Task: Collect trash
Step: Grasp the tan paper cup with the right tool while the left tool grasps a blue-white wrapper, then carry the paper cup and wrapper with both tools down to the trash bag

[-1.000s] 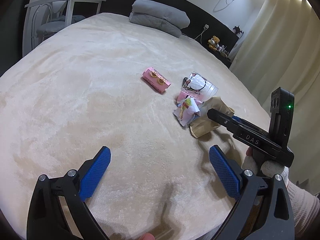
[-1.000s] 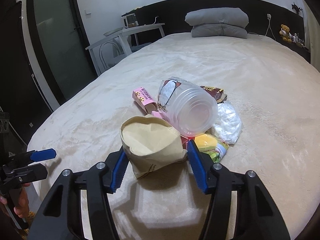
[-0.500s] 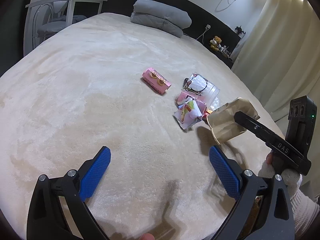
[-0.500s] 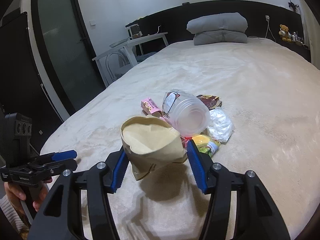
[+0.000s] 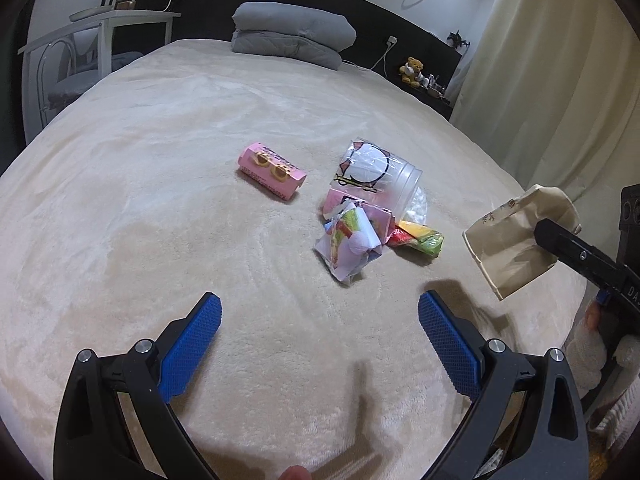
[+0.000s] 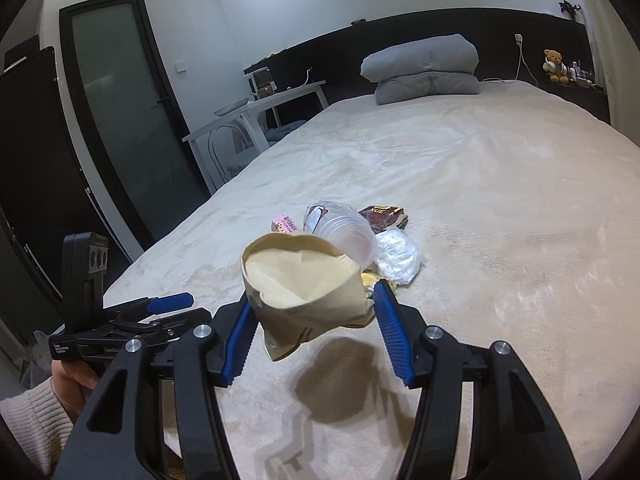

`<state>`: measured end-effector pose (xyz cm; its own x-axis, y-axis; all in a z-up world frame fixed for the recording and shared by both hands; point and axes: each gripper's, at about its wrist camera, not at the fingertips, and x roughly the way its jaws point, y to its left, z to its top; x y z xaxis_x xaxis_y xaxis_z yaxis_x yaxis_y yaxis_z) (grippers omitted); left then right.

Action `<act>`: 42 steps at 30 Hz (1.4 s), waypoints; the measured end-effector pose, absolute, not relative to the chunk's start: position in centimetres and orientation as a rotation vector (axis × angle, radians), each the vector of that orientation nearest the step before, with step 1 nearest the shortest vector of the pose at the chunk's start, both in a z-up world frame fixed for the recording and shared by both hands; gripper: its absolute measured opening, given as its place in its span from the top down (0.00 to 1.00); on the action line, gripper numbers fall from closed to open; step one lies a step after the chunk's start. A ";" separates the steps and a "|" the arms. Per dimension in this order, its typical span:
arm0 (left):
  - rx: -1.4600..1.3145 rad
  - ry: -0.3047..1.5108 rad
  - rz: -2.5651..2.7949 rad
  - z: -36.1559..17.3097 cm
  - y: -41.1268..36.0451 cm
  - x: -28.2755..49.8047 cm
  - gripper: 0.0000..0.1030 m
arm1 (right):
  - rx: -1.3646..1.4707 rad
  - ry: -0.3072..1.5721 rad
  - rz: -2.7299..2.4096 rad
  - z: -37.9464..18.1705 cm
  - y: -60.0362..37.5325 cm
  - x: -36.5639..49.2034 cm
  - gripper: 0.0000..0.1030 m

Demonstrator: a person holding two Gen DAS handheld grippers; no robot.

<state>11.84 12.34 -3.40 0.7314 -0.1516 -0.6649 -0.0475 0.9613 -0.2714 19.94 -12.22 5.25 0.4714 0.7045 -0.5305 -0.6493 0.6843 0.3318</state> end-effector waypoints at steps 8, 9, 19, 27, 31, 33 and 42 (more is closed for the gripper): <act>-0.203 0.763 -0.074 -4.1 9.9 15.0 0.06 | 0.105 0.700 0.807 5.8 -14.8 19.9 0.45; -0.192 0.762 -0.072 -4.2 9.7 15.4 0.06 | 0.105 0.701 0.804 5.9 -15.0 19.9 0.45; -0.144 0.770 -0.044 -5.0 8.4 18.6 0.12 | 0.116 0.707 0.791 6.2 -17.3 19.7 0.45; -0.105 0.842 -0.021 -6.4 8.3 20.6 0.60 | 0.131 0.707 0.771 6.6 -19.0 20.1 0.45; -0.083 0.845 -0.004 -6.4 8.1 20.7 0.72 | 0.133 0.703 0.766 6.7 -19.4 20.0 0.45; -0.080 0.843 -0.002 -6.3 8.1 20.4 0.73 | 0.130 0.703 0.763 6.7 -19.5 19.9 0.45; -0.072 0.808 0.018 -4.9 8.2 18.9 0.75 | 0.110 0.705 0.751 6.5 -19.6 19.8 0.45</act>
<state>18.90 8.25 -4.93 0.6911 -0.0118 -0.7227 -0.0436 0.9974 -0.0580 19.80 -19.63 6.47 0.5154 0.6590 -0.5478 -0.5878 0.7370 0.3336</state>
